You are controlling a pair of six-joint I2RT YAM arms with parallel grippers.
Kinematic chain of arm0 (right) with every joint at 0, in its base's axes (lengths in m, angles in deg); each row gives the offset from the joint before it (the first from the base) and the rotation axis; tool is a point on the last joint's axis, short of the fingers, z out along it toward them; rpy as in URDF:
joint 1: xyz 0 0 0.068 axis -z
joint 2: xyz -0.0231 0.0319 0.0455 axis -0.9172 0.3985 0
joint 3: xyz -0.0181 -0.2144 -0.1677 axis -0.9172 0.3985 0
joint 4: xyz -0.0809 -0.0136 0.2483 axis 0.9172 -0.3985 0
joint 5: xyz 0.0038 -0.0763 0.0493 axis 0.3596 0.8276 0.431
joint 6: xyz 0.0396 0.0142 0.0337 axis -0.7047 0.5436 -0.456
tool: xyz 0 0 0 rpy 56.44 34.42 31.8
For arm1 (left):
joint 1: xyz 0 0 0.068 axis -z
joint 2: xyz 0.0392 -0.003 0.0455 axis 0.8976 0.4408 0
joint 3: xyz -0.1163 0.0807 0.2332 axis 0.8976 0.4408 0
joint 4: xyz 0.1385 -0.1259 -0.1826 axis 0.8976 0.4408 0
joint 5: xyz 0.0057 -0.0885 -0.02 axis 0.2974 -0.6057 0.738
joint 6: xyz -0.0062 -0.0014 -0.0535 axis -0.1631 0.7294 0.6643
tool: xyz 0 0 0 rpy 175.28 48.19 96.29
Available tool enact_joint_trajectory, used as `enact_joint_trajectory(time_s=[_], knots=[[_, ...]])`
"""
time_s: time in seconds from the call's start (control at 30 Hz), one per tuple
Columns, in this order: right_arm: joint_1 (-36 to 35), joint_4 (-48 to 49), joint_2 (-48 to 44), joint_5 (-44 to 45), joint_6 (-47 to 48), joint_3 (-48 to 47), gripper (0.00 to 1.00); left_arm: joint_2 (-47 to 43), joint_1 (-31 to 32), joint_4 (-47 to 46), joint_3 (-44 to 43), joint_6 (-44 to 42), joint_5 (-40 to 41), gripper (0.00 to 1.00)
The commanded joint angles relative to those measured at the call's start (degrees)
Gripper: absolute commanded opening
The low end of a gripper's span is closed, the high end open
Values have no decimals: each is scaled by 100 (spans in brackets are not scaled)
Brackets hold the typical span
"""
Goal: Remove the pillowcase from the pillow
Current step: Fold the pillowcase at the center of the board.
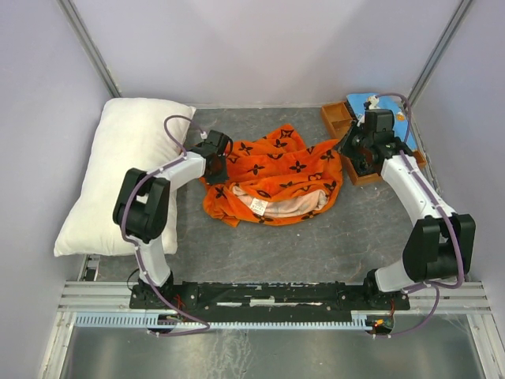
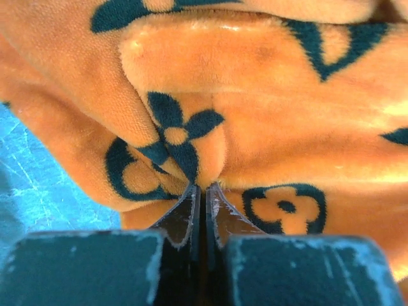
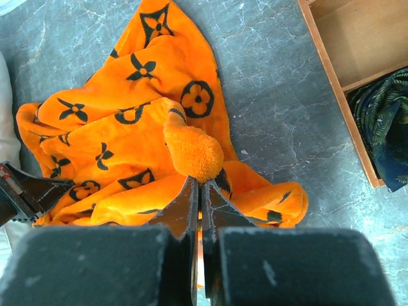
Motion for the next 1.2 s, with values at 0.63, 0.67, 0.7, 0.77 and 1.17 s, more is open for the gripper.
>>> enact_joint_trajectory(time_s=[0.63, 0.67, 0.7, 0.77, 1.17], knots=[[5, 335, -1029, 547, -394, 560, 1, -4883, 1651, -67, 3702, 1707, 822, 99], [-1, 377, -944, 494, -446, 555, 1, -4773, 1597, 12, 3574, 1580, 699, 99], [3, 427, -867, 422, -499, 530, 1, -4631, 1496, 48, 3372, 1388, 521, 99], [5, 532, -691, 289, -581, 463, 2, -4291, 1107, 60, 2914, 1007, 8, 99], [1, 455, -322, 23, -418, 198, 2, -2918, -1424, -796, 1932, 669, -3395, 94]])
